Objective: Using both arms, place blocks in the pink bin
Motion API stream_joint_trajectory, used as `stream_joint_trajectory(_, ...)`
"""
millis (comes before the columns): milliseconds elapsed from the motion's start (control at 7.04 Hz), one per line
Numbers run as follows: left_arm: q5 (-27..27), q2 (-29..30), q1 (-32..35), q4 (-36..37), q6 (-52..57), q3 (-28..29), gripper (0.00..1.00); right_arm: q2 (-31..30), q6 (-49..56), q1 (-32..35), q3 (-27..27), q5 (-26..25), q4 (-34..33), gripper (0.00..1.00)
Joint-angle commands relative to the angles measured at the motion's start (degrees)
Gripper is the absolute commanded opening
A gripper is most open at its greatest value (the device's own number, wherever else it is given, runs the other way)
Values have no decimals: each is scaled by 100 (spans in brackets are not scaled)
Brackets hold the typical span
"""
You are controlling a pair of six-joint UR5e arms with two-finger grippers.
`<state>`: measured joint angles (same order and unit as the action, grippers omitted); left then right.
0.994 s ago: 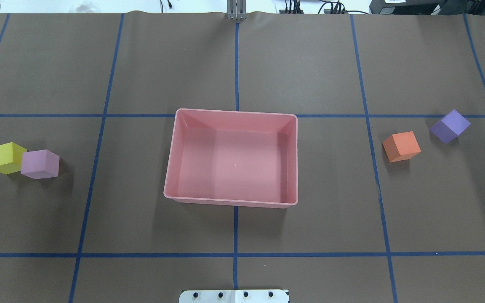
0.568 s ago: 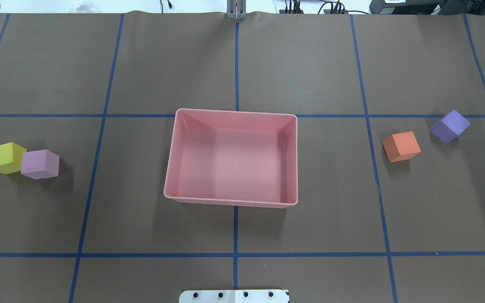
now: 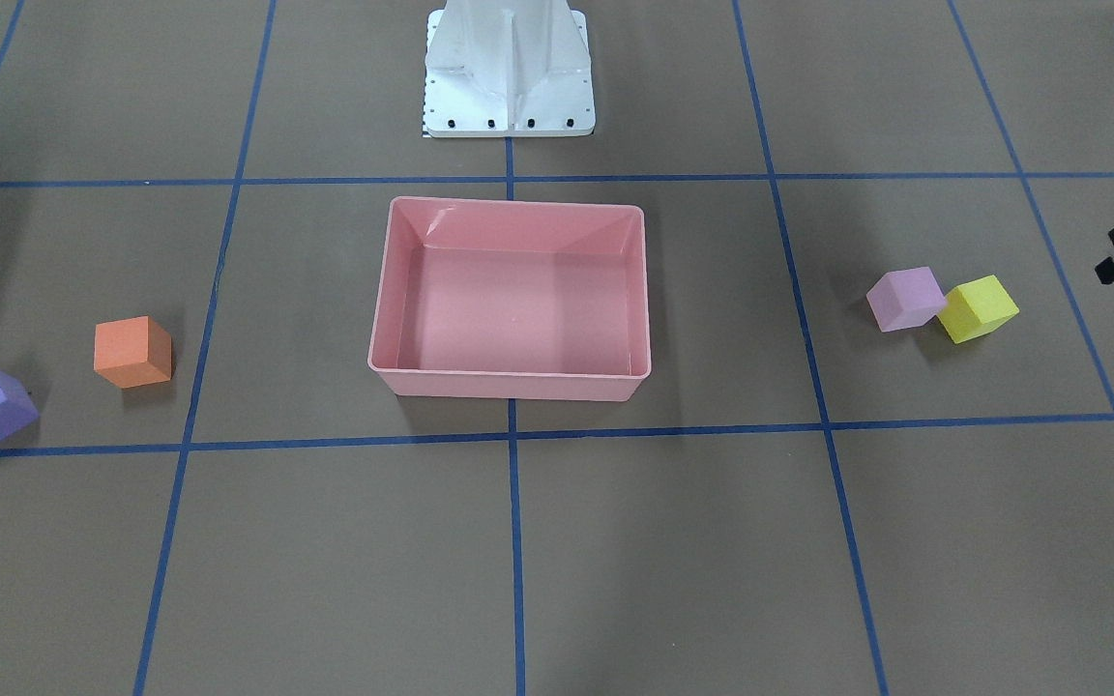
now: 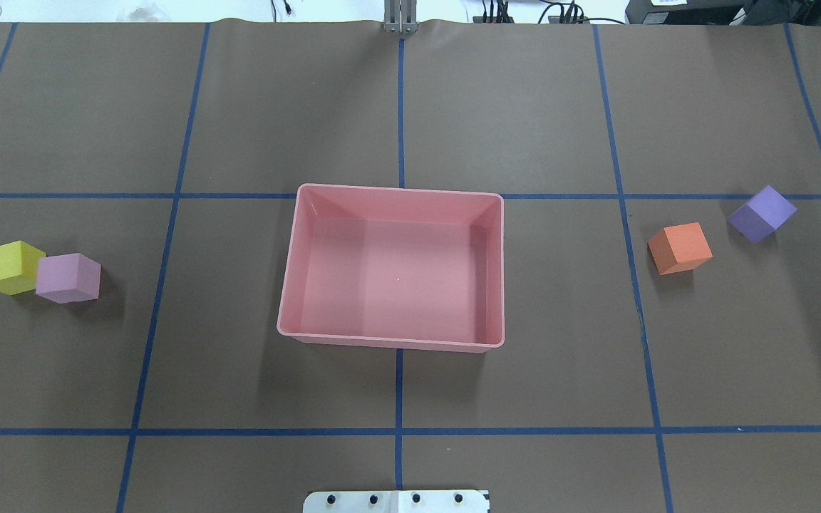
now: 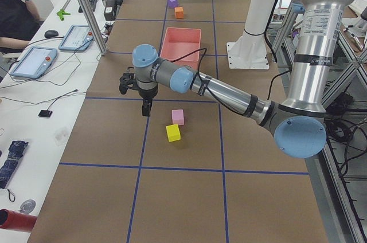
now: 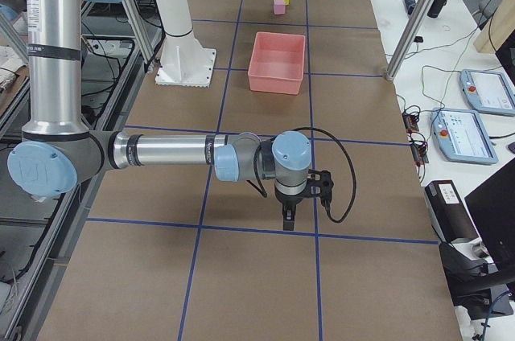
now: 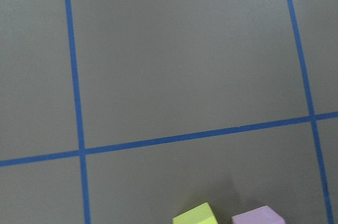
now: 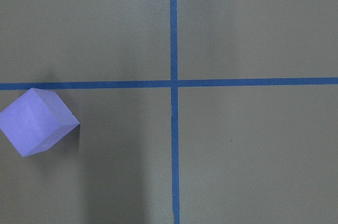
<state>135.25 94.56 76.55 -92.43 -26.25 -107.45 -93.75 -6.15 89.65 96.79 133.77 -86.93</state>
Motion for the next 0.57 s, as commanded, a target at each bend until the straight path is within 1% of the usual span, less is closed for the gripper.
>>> stream_joint_trajectory(0, -312, -1118, -796, -2160, -2101, -400, 100, -3, 0, 0, 6, 0, 0, 100)
stream_joint_trajectory(142, -1028, -1385, -1600, -2974, -3052, -400, 100, -3, 0, 0, -2, 0, 9, 100)
stream_joint_trajectory(284, -1705, -1388, -2348, -3035, -3575, -409, 100, 6, 0, 0, -2, 0, 9, 100)
stream_joint_trajectory(426, -2278, -1379, -2912, -3053, -3954, -409, 100, 6, 0, 0, -11, 0, 9, 100)
